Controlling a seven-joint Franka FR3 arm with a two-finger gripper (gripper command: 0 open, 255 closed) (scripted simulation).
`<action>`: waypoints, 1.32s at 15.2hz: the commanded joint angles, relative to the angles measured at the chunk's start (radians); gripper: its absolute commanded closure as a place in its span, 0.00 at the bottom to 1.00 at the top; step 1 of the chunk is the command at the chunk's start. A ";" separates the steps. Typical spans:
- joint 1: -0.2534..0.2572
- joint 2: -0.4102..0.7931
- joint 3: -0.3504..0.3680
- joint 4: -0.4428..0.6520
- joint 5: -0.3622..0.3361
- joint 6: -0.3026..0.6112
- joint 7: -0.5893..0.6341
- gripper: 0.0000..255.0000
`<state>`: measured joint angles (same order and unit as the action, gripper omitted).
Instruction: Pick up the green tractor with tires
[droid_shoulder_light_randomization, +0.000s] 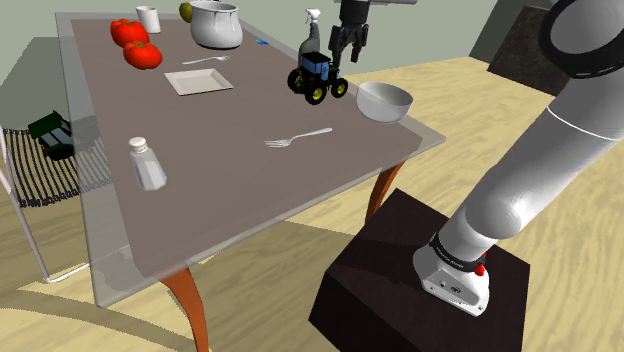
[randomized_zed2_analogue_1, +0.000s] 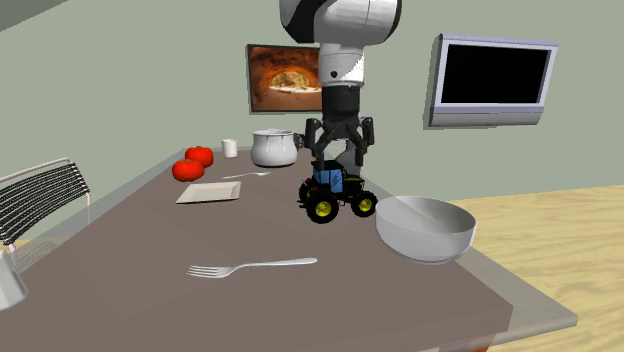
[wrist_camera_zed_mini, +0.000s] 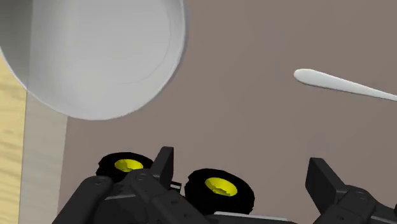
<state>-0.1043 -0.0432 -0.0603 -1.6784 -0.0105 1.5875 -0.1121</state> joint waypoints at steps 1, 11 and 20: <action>-0.011 0.099 -0.012 0.114 0.002 -0.029 0.001 0.00; -0.064 0.414 -0.047 0.491 0.023 -0.137 -0.006 0.00; -0.061 0.397 -0.047 0.400 0.021 -0.064 -0.004 1.00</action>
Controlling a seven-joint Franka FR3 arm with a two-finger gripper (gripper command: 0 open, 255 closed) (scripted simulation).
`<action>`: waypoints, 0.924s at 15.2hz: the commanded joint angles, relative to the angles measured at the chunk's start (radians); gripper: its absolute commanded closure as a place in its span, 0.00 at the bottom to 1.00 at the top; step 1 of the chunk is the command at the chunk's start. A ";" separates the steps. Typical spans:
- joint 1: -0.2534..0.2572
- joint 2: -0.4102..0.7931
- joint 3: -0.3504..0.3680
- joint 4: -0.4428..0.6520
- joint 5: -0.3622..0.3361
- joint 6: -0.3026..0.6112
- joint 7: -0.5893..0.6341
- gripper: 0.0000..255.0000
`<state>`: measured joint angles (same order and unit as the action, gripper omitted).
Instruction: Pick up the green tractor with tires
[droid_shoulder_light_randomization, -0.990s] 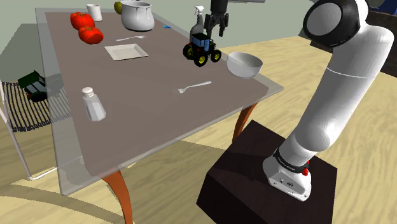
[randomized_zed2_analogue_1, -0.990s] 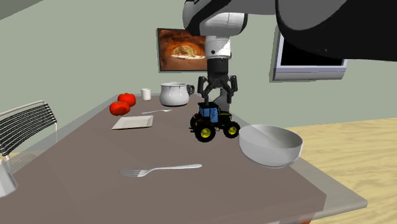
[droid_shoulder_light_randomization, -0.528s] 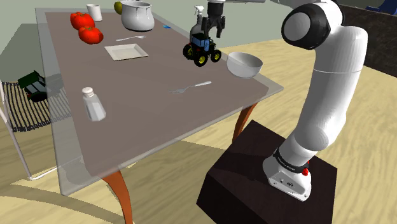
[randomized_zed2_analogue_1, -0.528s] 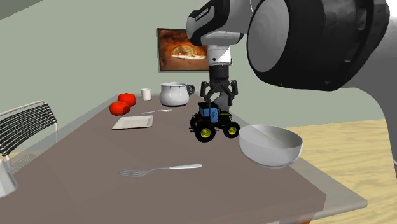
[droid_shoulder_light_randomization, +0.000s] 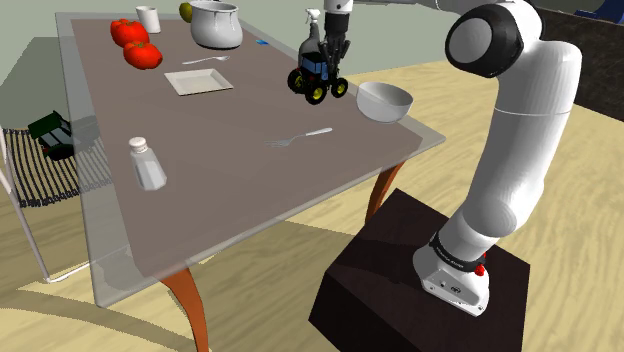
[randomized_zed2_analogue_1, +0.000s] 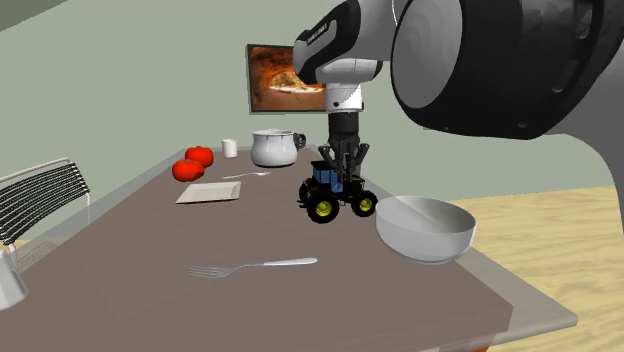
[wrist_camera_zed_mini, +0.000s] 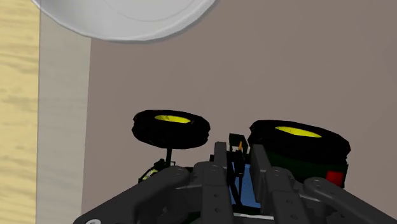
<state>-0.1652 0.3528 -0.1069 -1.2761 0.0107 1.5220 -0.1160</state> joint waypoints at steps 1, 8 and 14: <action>0.000 0.001 0.000 -0.002 0.000 0.002 0.000 1.00; -0.001 0.002 0.000 0.015 0.000 -0.014 0.000 1.00; -0.005 0.033 -0.001 0.145 0.003 -0.112 -0.003 1.00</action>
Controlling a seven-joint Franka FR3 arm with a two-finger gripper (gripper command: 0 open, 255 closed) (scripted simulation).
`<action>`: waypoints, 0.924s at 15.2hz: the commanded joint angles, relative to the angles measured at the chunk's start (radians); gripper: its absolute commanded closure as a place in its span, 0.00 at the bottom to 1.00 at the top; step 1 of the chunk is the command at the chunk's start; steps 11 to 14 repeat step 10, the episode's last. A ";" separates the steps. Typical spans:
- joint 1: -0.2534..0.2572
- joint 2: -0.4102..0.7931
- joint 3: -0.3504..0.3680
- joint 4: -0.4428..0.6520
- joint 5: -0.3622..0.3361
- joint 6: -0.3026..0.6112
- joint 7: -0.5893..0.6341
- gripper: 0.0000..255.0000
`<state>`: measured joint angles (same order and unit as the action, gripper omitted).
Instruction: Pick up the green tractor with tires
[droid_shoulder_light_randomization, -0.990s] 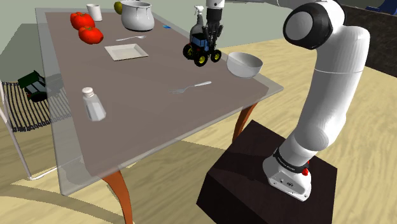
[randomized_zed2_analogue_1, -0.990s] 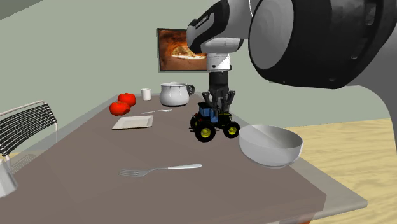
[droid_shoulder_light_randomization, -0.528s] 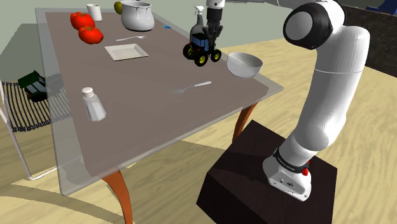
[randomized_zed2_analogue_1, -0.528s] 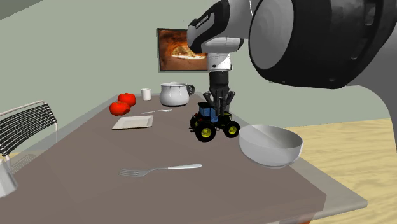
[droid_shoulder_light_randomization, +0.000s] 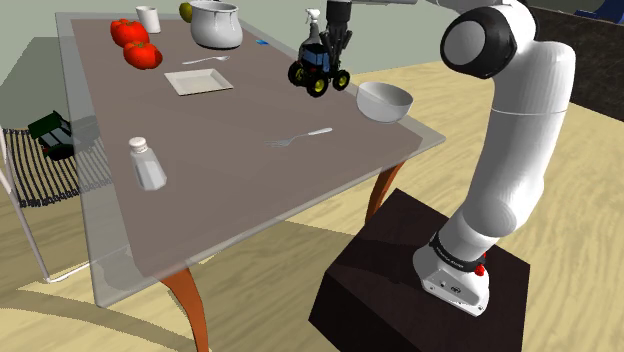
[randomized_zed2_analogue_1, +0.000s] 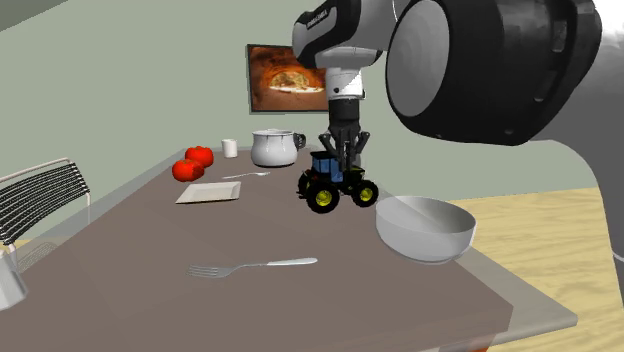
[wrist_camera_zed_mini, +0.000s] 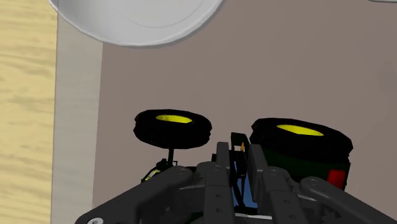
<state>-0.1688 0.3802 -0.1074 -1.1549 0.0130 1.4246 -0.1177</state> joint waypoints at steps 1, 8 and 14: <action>-0.002 0.013 0.000 0.048 0.001 -0.033 -0.002 1.00; -0.013 0.092 0.000 0.271 0.009 -0.177 -0.005 1.00; -0.014 0.094 0.000 0.277 0.009 -0.181 -0.006 1.00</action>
